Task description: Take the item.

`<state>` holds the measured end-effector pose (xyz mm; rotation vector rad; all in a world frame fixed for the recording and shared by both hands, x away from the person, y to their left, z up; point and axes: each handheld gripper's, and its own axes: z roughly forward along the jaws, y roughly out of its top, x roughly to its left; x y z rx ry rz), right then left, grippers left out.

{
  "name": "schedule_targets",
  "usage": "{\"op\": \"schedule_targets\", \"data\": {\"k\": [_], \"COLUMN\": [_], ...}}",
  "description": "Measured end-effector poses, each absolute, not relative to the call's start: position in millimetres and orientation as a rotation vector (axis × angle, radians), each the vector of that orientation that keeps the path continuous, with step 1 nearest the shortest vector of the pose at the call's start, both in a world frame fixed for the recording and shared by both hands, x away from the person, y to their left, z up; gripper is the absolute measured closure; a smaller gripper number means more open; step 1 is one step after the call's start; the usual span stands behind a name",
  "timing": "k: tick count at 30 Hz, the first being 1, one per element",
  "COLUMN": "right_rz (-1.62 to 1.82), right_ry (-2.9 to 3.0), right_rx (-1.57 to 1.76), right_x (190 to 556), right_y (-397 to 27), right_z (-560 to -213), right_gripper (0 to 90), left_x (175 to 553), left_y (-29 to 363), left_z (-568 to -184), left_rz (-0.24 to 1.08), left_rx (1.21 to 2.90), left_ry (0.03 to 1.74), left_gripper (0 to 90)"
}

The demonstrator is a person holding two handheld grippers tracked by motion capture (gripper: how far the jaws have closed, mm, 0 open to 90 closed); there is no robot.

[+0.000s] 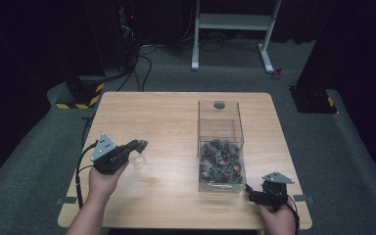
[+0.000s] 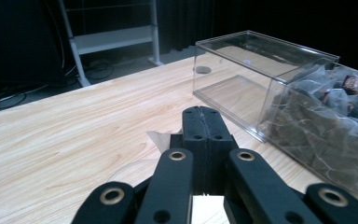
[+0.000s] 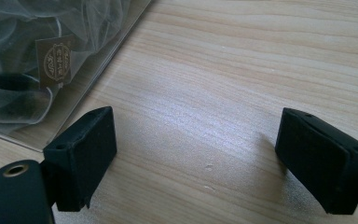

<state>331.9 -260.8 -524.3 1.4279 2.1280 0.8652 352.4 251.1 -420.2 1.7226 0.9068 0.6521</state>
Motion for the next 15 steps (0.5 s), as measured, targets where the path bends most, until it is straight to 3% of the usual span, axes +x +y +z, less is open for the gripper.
{"op": "schedule_targets", "data": {"k": [15], "right_rz": [0.866], "right_ry": [2.127], "right_rx": [1.432], "right_x": [332], "right_y": [-261], "right_z": [-524], "right_gripper": [12.2], "left_x": [359], "left_y": [265], "left_z": [-430], "left_rz": [0.668], "left_rx": [1.747], "left_ry": [0.972], "left_gripper": [90.0]}}
